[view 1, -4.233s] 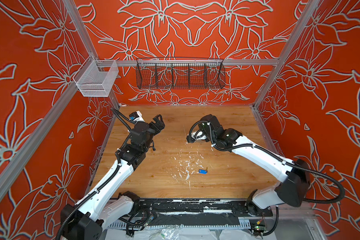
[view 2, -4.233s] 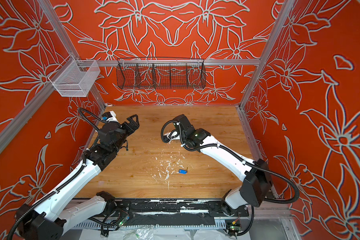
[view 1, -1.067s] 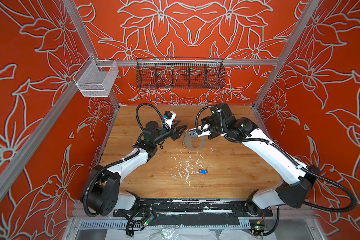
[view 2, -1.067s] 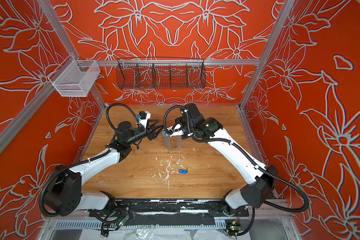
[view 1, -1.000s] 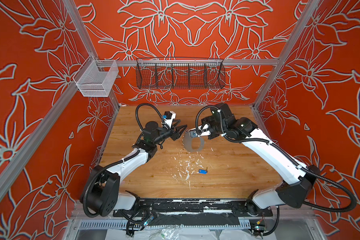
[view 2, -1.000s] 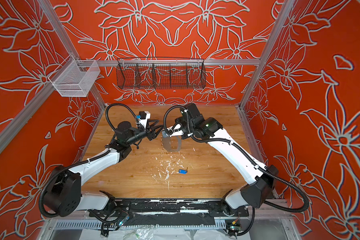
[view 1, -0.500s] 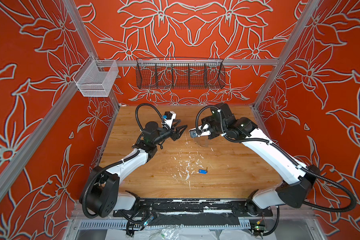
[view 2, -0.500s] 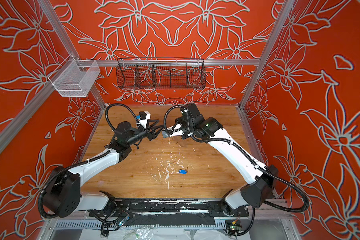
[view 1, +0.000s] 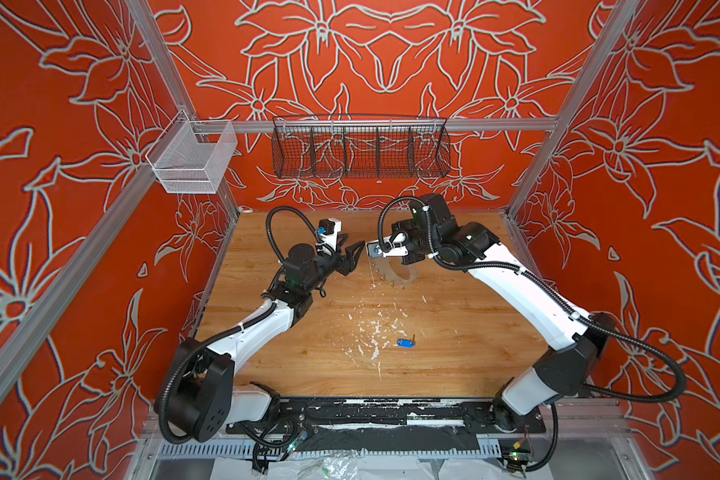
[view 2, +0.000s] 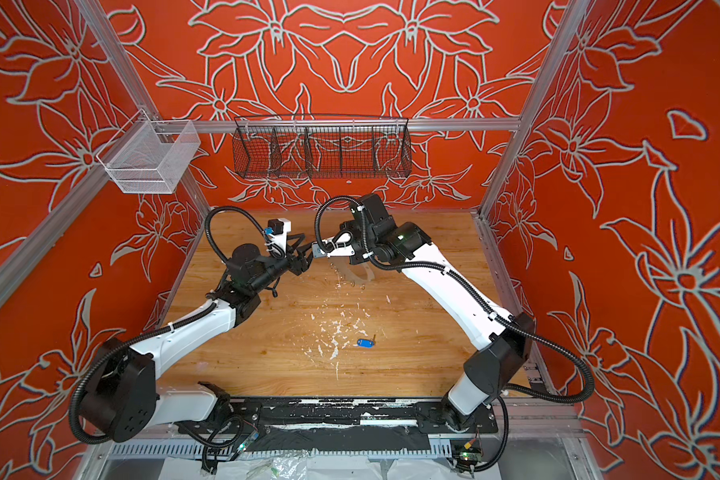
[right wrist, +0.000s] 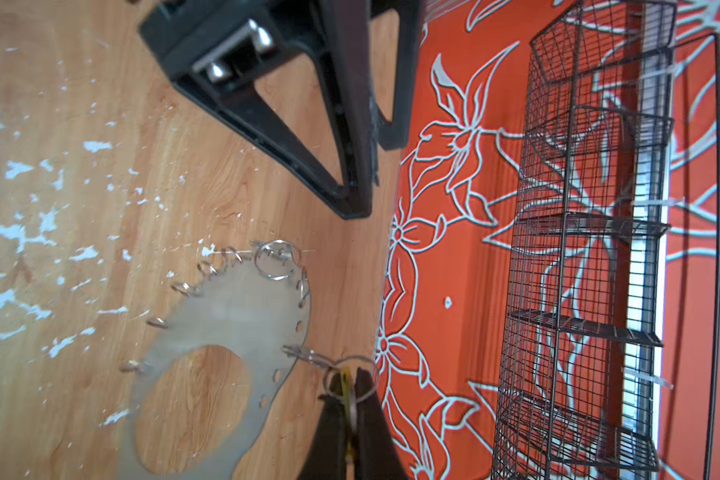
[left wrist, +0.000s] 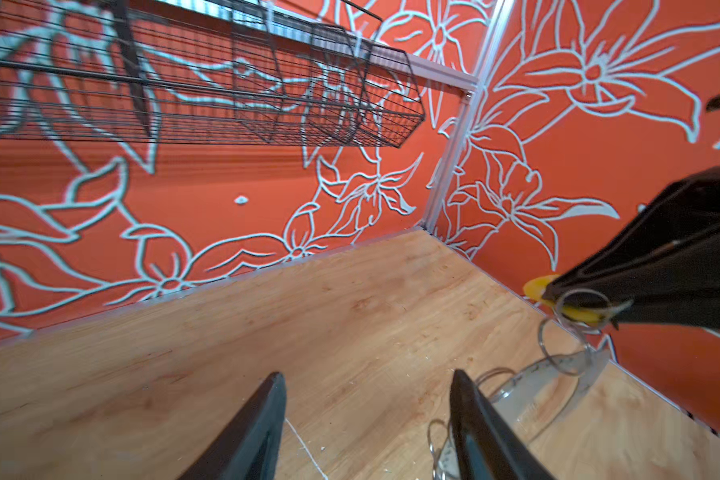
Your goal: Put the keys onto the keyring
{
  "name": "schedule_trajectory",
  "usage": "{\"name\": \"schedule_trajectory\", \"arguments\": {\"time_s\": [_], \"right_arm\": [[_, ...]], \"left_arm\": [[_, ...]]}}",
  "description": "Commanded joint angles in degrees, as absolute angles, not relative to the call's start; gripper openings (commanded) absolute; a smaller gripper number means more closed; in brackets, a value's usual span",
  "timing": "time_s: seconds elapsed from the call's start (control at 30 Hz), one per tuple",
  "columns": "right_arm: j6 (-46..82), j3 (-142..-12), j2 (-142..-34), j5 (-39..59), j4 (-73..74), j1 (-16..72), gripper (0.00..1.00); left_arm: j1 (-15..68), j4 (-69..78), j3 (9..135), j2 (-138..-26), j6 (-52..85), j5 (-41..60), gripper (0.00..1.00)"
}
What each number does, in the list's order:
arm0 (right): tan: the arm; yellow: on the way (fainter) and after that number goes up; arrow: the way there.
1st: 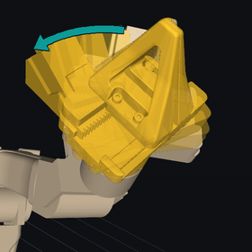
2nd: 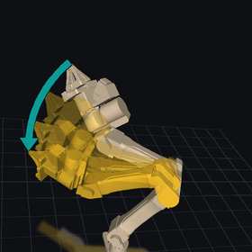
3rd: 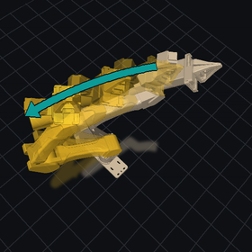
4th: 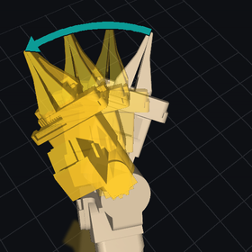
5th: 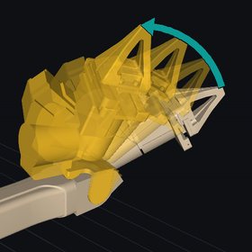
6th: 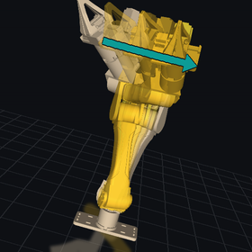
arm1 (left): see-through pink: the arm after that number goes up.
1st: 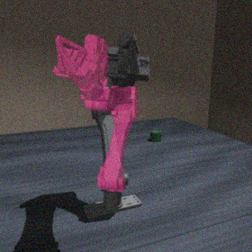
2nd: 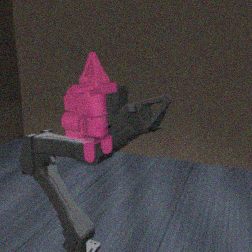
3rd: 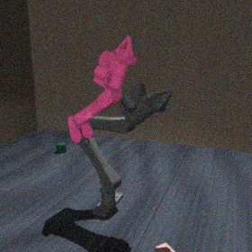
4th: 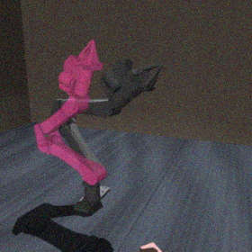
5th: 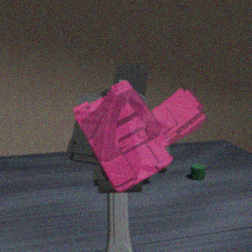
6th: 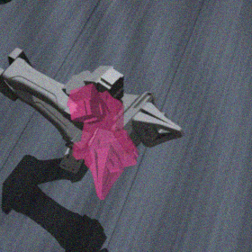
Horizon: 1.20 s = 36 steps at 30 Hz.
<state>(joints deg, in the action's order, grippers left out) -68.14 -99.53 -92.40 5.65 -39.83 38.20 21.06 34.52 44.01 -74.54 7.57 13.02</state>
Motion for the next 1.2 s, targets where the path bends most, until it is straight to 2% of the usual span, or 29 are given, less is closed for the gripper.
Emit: {"name": "schedule_trajectory", "arguments": {"time_s": [0.0, 0.17, 0.3, 0.47, 0.77, 1.17], "right_arm": [[-59.74, -99.83, -93.53, 8.90, -36.53, 37.71, 0.00], [-50.28, -94.57, -94.02, 10.58, -29.12, 37.71, 0.00], [-41.41, -91.07, -95.18, 12.14, -23.64, 37.50, 0.00], [-26.05, -87.61, -96.69, 19.08, -16.92, 33.68, 0.00], [-13.09, -76.44, -100.60, 15.07, -8.55, 28.98, 0.00], [-1.56, -66.73, -103.10, 0.99, -5.32, 23.27, 0.00]], "left_arm": [[21.36, 34.15, 41.97, -71.04, 9.42, 5.18, 0.65], [21.36, 36.05, 38.73, -68.19, 12.61, -1.86, 0.74], [21.36, 35.40, 39.31, -68.46, 13.05, -2.82, 0.75], [21.36, 34.67, 40.18, -69.18, 13.07, -2.53, 0.75], [21.36, 33.68, 41.26, -70.29, 13.27, -2.05, 0.76], [21.31, 32.53, 42.75, -71.94, 13.17, -1.73, 0.77]]}}
